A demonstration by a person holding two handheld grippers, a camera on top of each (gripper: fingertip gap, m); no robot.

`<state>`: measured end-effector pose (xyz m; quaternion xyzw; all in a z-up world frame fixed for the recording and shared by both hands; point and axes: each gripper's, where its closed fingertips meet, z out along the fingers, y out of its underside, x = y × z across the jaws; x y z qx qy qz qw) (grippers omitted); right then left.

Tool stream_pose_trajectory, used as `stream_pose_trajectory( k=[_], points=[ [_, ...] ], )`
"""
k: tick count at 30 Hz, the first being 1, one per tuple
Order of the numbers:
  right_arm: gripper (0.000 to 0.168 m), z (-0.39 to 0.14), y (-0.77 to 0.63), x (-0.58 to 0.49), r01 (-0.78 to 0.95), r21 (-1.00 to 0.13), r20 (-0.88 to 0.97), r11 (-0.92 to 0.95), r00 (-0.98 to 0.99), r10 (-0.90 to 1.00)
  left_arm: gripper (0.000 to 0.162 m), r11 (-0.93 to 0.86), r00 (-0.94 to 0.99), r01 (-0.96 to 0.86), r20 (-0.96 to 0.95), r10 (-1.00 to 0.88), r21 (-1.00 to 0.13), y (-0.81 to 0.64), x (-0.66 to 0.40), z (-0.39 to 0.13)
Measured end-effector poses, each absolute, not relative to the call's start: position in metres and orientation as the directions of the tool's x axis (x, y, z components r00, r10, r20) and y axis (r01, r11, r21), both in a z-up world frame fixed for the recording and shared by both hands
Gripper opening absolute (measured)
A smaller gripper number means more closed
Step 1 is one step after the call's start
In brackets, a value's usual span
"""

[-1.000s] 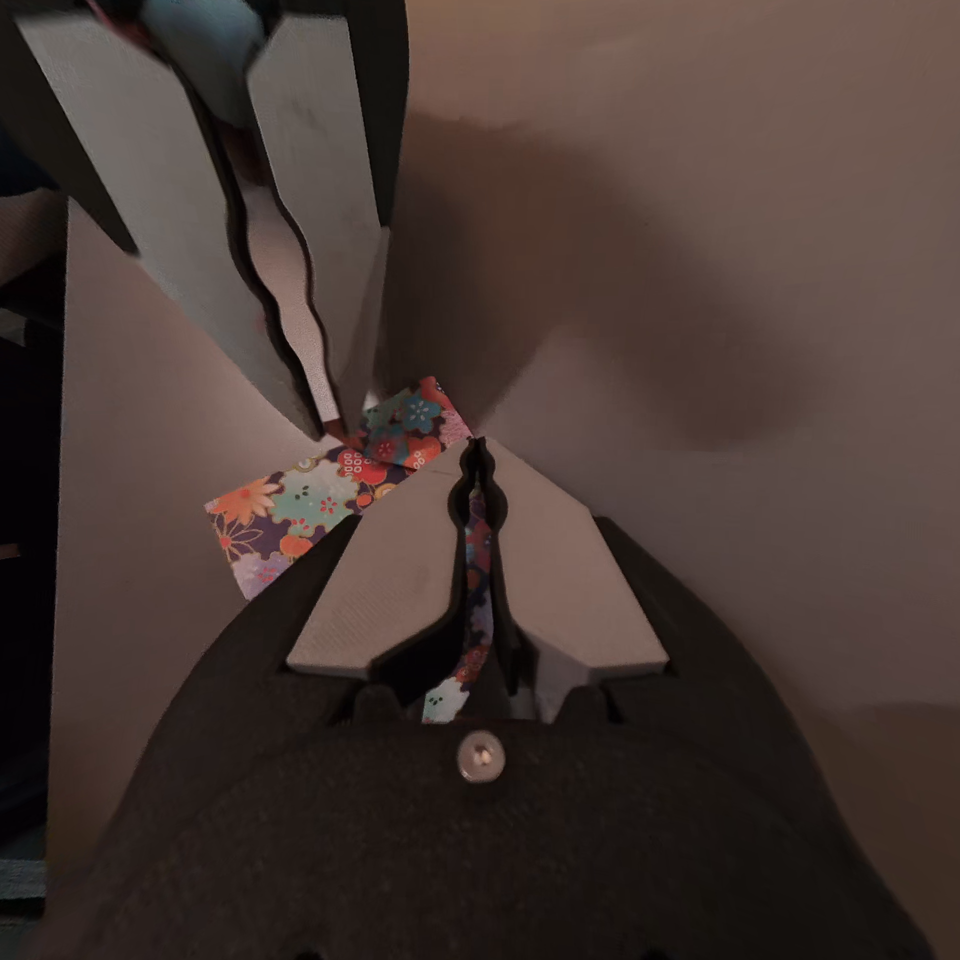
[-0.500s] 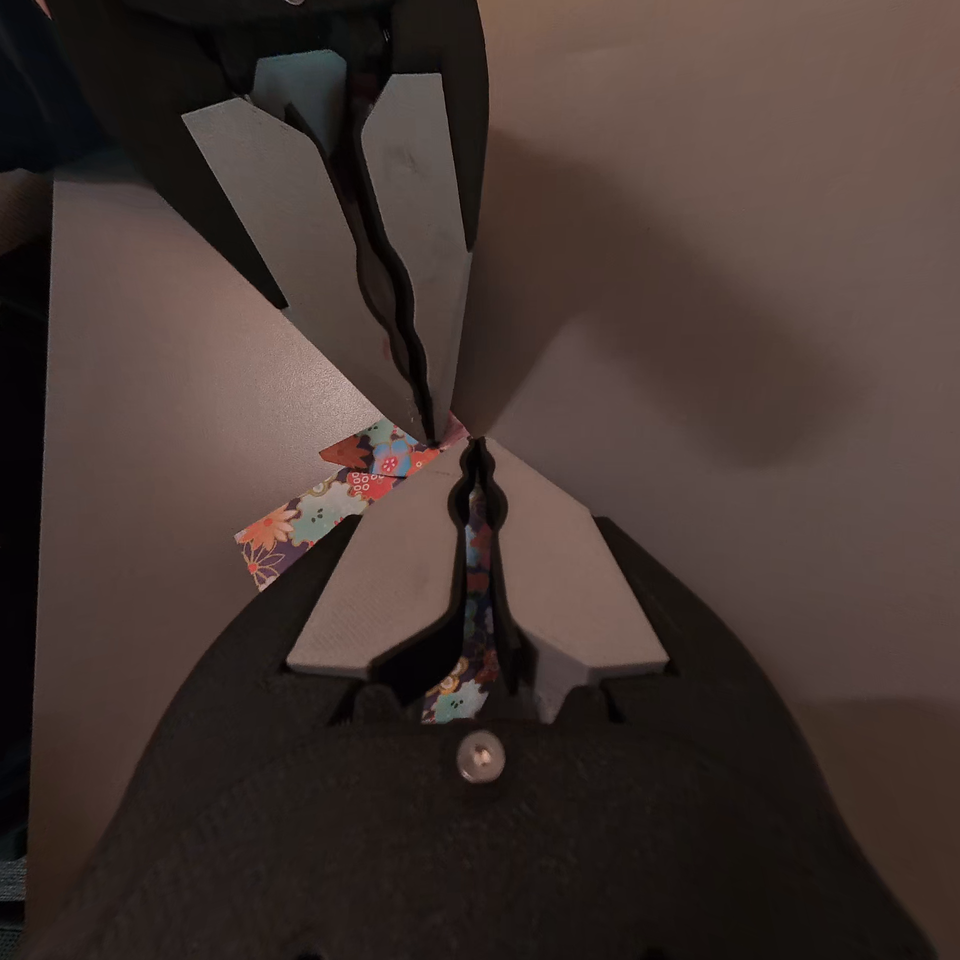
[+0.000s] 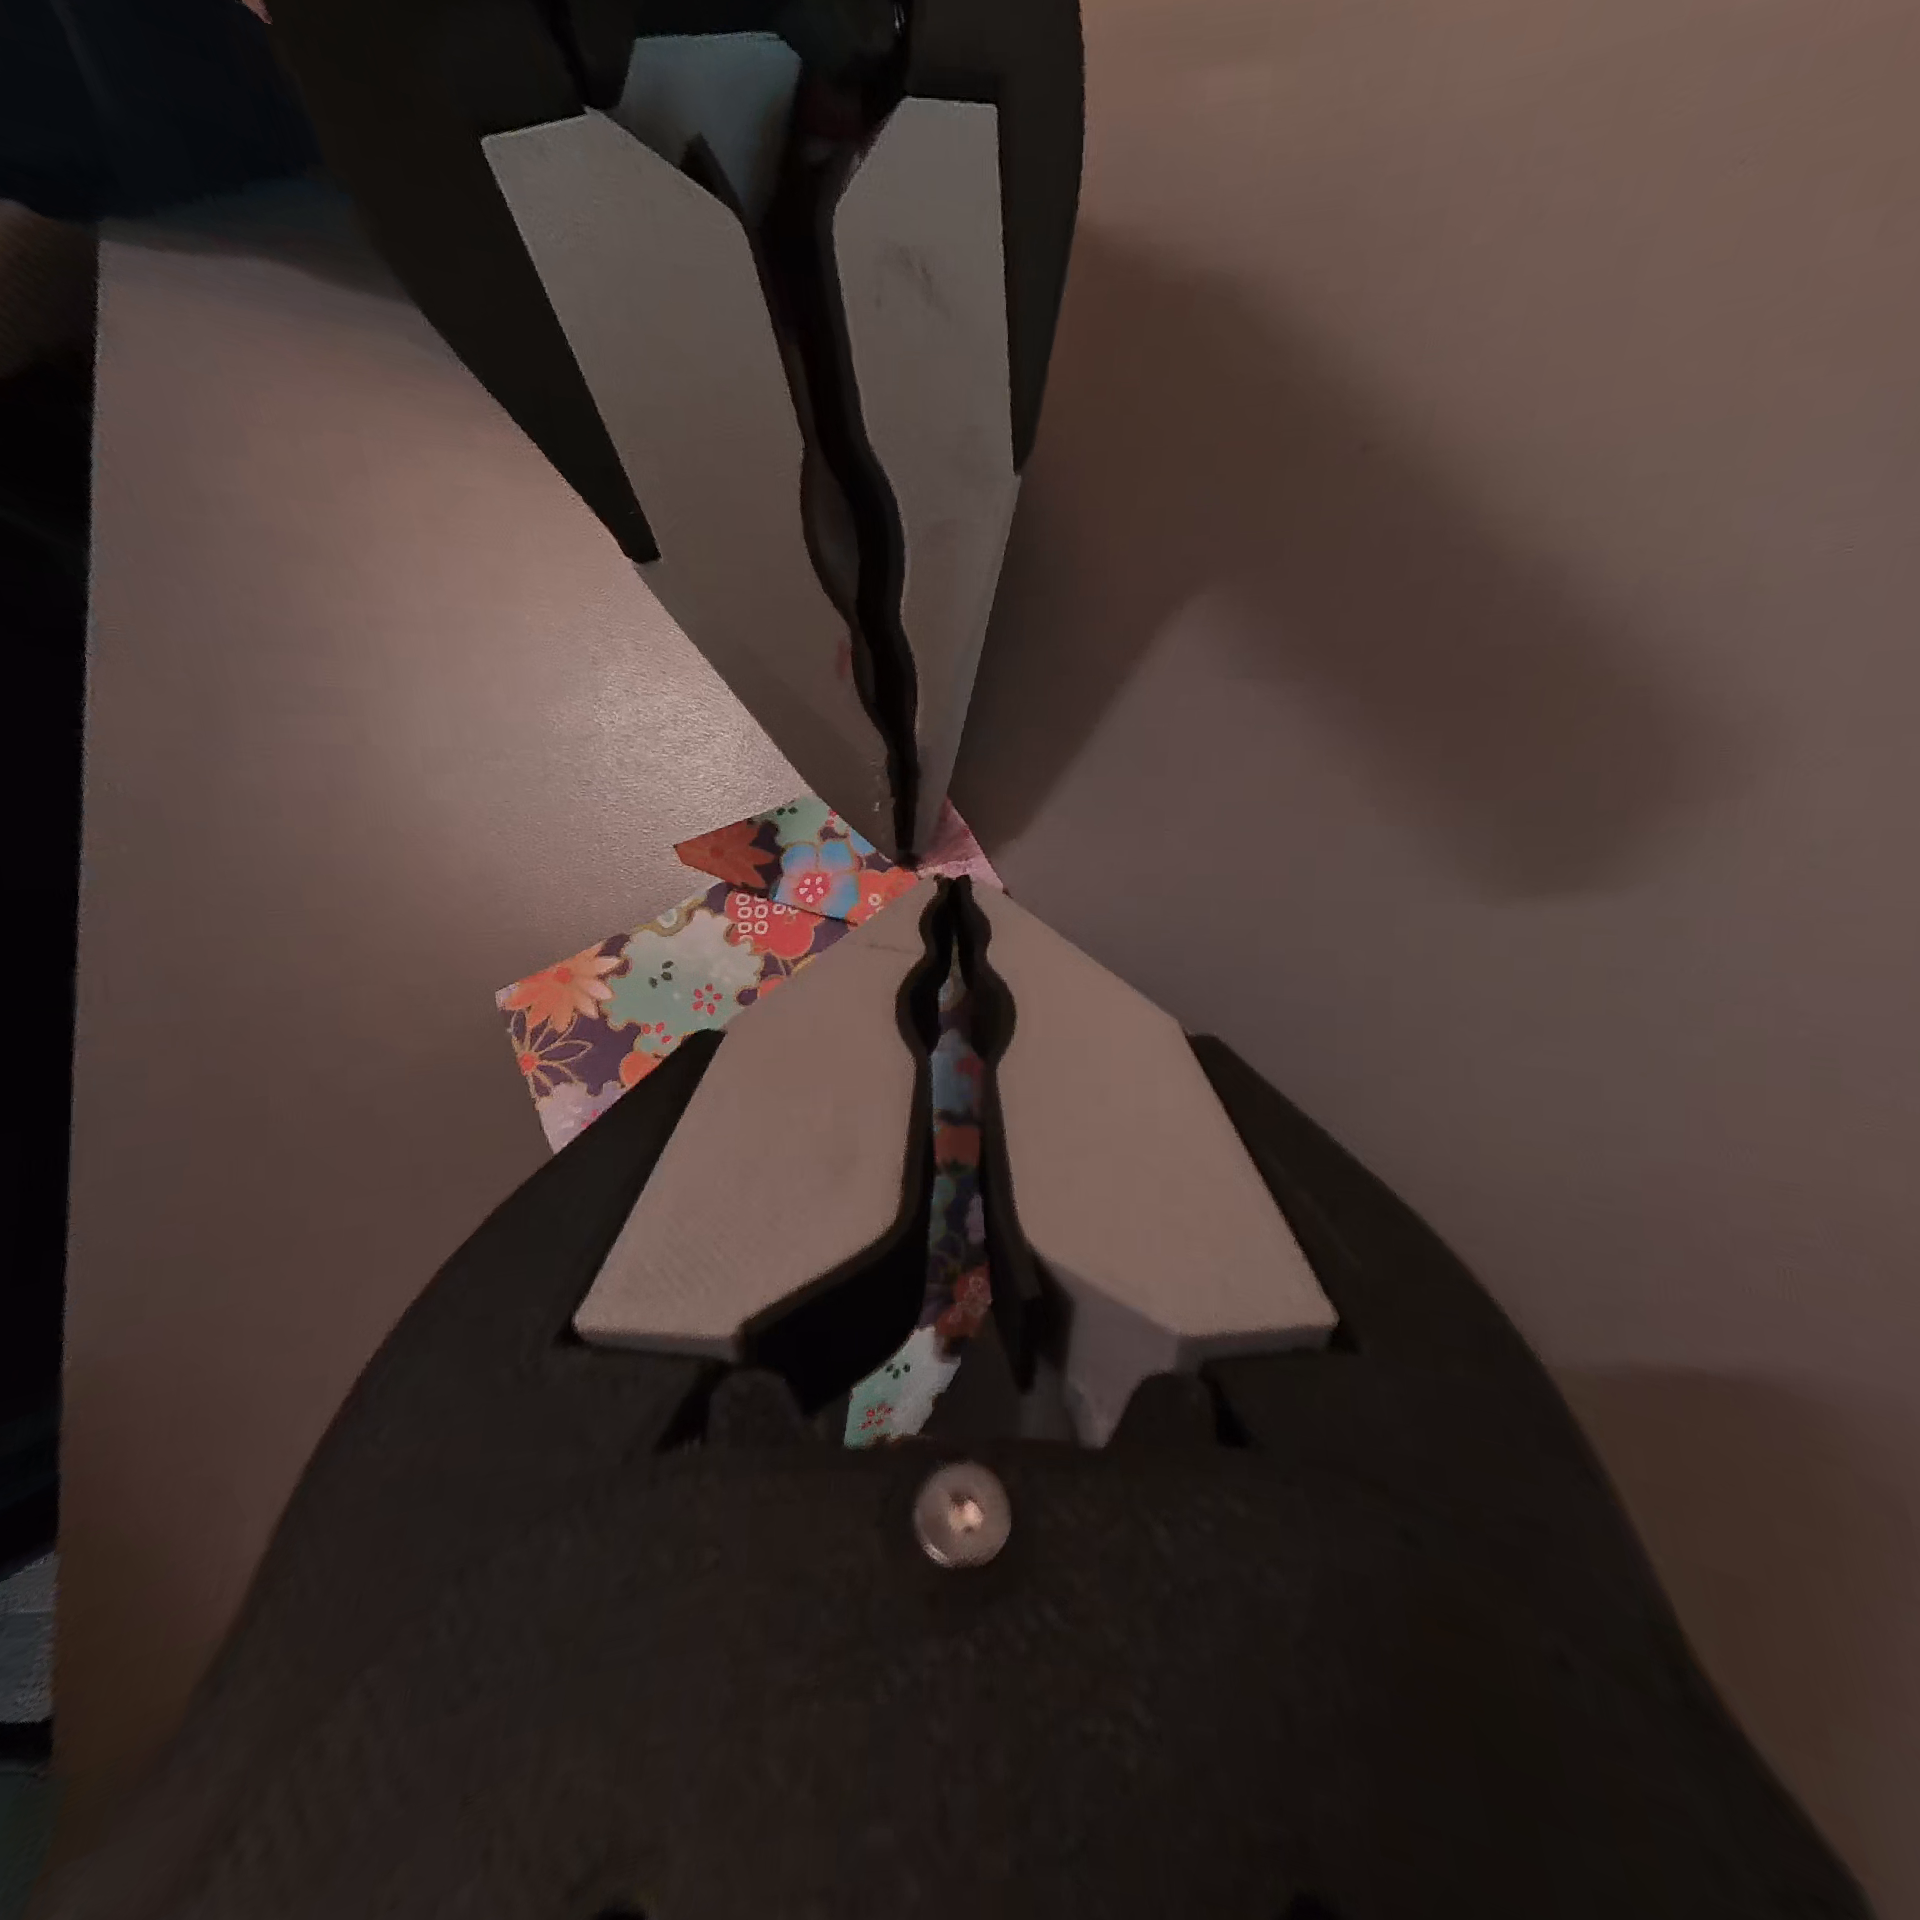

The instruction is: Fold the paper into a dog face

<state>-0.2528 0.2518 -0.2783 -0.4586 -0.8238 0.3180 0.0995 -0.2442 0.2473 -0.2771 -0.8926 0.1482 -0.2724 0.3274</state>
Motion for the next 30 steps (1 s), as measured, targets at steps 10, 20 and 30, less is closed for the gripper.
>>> stream_pose_trajectory(
  k=[10,20,30],
  points=[
    [0.0,-0.28,0.249,-0.259,0.664,-0.609,-0.044,0.433,-0.574,0.818,0.0,-0.743,0.807,-0.083,0.392,-0.442,-0.664,0.247,-0.244,-0.277],
    [0.0,-0.279,0.255,-0.253,0.669,-0.602,-0.042,0.437,-0.573,0.819,0.0,-0.742,0.807,-0.081,0.393,-0.44,-0.665,0.247,-0.244,-0.277],
    [0.0,-0.278,0.275,-0.24,0.701,-0.56,-0.022,0.441,-0.545,0.838,0.0,-0.74,0.814,-0.071,0.39,-0.43,-0.668,0.248,-0.244,-0.277]
  ],
)
